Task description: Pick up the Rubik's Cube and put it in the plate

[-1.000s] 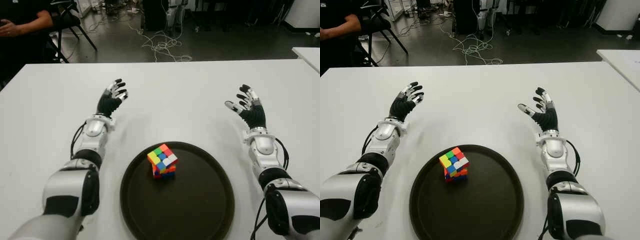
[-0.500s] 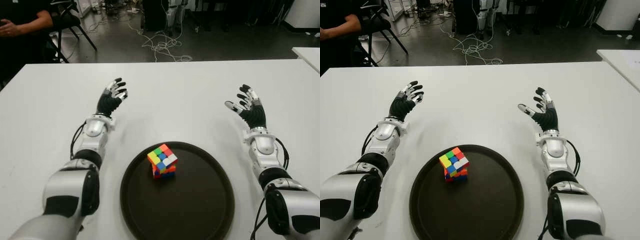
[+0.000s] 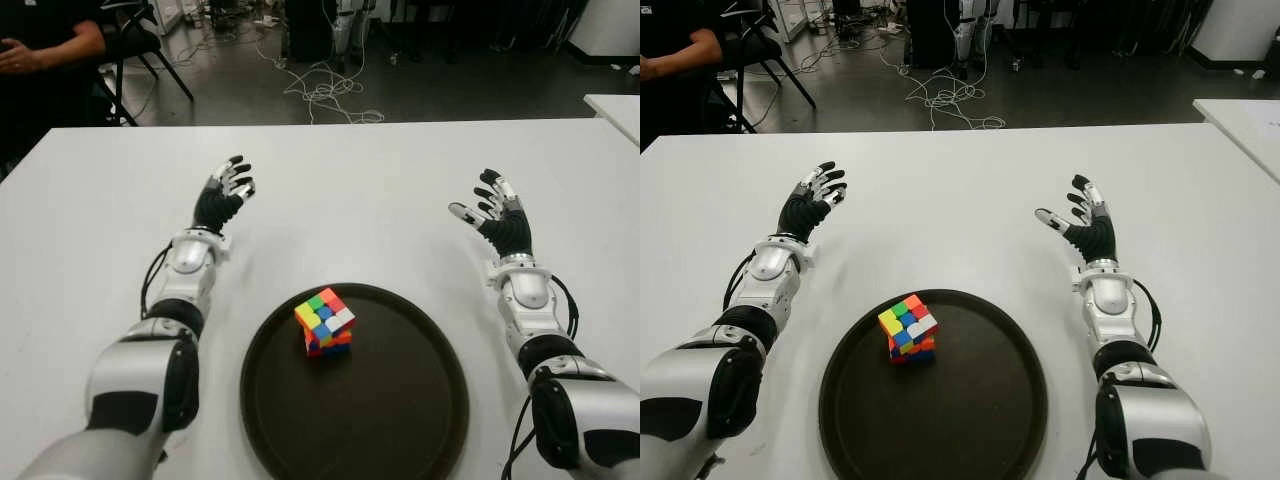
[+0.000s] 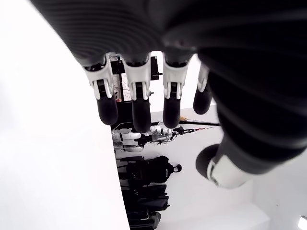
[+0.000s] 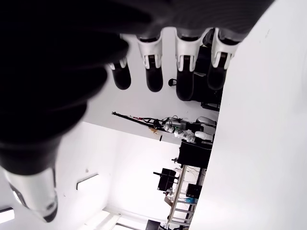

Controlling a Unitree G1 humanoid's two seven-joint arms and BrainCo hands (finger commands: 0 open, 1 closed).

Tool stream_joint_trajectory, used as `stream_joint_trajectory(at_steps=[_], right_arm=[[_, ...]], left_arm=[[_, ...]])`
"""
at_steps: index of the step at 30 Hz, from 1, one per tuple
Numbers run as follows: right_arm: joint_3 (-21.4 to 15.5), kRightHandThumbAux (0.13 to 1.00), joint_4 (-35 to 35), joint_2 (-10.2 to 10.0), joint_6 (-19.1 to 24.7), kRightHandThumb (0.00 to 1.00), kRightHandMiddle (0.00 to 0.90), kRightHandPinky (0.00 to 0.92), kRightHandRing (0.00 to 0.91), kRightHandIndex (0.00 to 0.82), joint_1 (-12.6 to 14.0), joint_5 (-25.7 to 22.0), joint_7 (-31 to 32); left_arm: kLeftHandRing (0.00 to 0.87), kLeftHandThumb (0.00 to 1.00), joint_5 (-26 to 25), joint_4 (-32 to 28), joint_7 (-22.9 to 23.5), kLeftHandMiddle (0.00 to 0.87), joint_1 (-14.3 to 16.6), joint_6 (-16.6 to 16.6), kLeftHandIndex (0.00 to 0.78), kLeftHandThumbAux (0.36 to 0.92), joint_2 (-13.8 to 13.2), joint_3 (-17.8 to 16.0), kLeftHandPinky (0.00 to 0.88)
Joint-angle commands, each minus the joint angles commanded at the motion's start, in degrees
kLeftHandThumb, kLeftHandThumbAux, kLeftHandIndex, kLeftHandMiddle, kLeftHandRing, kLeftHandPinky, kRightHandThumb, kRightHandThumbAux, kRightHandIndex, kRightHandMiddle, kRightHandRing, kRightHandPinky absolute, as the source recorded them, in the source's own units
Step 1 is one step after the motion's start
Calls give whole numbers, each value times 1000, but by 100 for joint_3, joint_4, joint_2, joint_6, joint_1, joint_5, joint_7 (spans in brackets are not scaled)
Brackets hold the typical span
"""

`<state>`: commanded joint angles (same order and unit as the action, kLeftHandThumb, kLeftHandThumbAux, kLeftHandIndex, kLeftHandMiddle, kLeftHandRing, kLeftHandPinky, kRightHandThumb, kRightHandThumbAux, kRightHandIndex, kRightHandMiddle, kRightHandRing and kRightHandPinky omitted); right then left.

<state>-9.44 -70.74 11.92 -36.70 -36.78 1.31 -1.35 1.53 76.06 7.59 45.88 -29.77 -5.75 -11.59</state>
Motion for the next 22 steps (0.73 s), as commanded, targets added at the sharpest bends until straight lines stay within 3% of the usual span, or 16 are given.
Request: stream_joint_trajectory(at_steps=[22], right_arm=[[-73, 699, 34, -44, 98, 0, 145, 141, 142, 80, 19, -75, -70]], left_arm=[[154, 98, -9, -14, 49, 173, -11, -22, 101, 681, 8, 6, 161]])
